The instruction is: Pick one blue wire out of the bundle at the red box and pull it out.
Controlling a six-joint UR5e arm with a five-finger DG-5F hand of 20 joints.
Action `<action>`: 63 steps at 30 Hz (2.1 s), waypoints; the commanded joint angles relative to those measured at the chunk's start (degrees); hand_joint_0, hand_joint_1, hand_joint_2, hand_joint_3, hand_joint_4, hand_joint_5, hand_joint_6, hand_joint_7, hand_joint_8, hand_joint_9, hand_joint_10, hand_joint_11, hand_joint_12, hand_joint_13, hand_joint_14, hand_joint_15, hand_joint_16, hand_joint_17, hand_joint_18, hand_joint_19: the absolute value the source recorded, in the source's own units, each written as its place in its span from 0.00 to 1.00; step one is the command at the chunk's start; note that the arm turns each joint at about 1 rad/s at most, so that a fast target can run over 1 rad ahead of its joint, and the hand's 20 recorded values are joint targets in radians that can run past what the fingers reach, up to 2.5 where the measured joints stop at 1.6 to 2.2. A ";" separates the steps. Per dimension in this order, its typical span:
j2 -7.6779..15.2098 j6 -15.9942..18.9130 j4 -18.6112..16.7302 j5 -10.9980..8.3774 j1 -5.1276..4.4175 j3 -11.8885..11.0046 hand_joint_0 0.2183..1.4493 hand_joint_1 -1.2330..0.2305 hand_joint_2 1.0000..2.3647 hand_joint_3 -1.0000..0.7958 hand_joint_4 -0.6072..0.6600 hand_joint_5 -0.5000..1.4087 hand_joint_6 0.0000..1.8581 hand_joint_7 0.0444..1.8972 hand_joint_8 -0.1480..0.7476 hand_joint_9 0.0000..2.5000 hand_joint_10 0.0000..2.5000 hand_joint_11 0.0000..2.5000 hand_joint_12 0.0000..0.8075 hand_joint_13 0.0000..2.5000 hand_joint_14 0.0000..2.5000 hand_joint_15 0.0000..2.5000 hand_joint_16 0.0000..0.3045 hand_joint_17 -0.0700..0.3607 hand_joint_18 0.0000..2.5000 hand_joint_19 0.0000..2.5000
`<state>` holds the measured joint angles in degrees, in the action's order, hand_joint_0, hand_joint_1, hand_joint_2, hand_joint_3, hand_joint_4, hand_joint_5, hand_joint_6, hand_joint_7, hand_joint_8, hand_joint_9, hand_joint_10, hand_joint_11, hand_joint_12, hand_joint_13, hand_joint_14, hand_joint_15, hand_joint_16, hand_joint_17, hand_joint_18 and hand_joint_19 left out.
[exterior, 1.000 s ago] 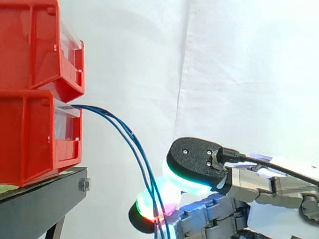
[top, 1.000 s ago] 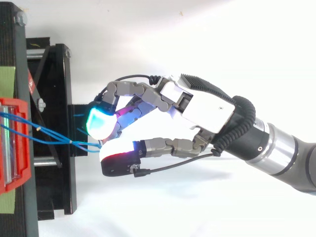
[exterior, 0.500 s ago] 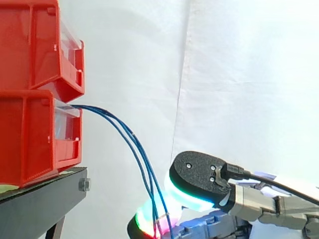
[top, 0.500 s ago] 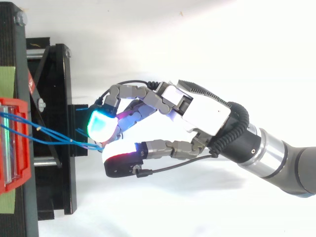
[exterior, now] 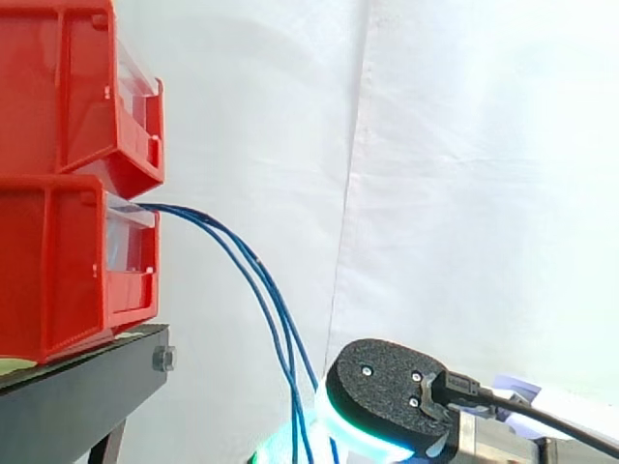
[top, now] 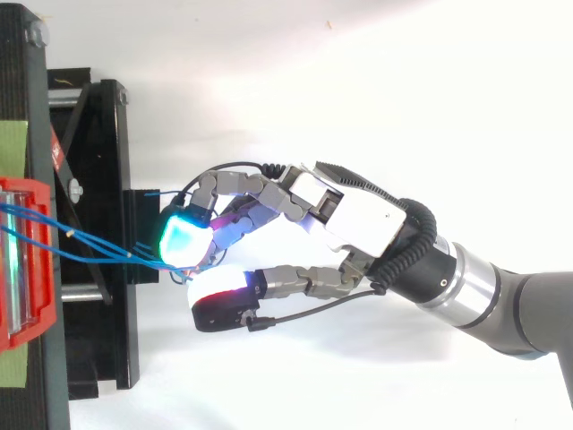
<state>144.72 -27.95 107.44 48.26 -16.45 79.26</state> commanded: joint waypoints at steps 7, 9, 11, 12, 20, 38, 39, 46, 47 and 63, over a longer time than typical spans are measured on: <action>-0.06 -1.14 -0.13 -0.01 -0.07 -0.42 0.28 0.34 0.01 0.39 0.66 0.21 0.30 0.69 0.55 0.40 0.01 0.20 0.55 0.39 0.01 0.18 0.20 0.48 0.32 0.24; -0.06 -1.31 -0.13 -0.01 0.01 -0.77 0.29 0.34 0.01 0.41 0.66 0.20 0.34 0.63 0.56 0.41 0.01 0.21 0.55 0.39 0.01 0.18 0.20 0.48 0.32 0.24; -0.06 -1.40 0.05 0.08 0.01 -1.47 0.29 0.34 0.01 0.42 0.66 0.19 0.37 0.59 0.56 0.41 0.01 0.21 0.55 0.39 0.01 0.18 0.20 0.48 0.32 0.24; -0.06 -1.49 0.05 0.08 0.01 -1.74 0.30 0.34 0.01 0.42 0.66 0.18 0.39 0.57 0.56 0.41 0.01 0.21 0.55 0.39 0.01 0.18 0.20 0.47 0.32 0.24; -0.06 -2.28 0.93 0.16 -0.07 -3.93 0.31 0.34 0.01 0.45 0.67 0.17 0.43 0.52 0.56 0.41 0.01 0.22 0.55 0.39 0.01 0.18 0.20 0.47 0.33 0.23; -0.06 -2.55 1.28 0.43 0.10 -4.28 0.26 0.37 0.01 0.38 0.68 0.20 0.31 0.64 0.56 0.41 0.01 0.21 0.56 0.39 0.01 0.18 0.20 0.49 0.32 0.24; 0.03 -2.55 1.98 0.60 0.19 -4.28 0.26 0.37 0.01 0.37 0.68 0.20 0.31 0.64 0.56 0.41 0.01 0.22 0.56 0.39 0.01 0.18 0.20 0.49 0.32 0.24; 0.03 -2.02 3.91 1.31 0.37 -2.18 0.26 0.38 0.01 0.37 0.68 0.21 0.27 0.69 0.56 0.41 0.01 0.21 0.56 0.39 0.01 0.18 0.20 0.49 0.32 0.24; 0.03 -2.02 3.91 1.31 0.37 -2.18 0.26 0.38 0.01 0.37 0.68 0.21 0.27 0.69 0.56 0.41 0.01 0.21 0.56 0.39 0.01 0.18 0.21 0.49 0.32 0.24; -0.06 -0.79 2.51 1.66 0.63 -1.91 0.27 0.44 0.01 0.39 0.69 0.21 0.27 0.65 0.55 0.42 0.01 0.19 0.55 0.40 0.01 0.18 0.20 0.48 0.32 0.24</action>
<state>144.72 -28.74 110.25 49.96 -15.83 77.34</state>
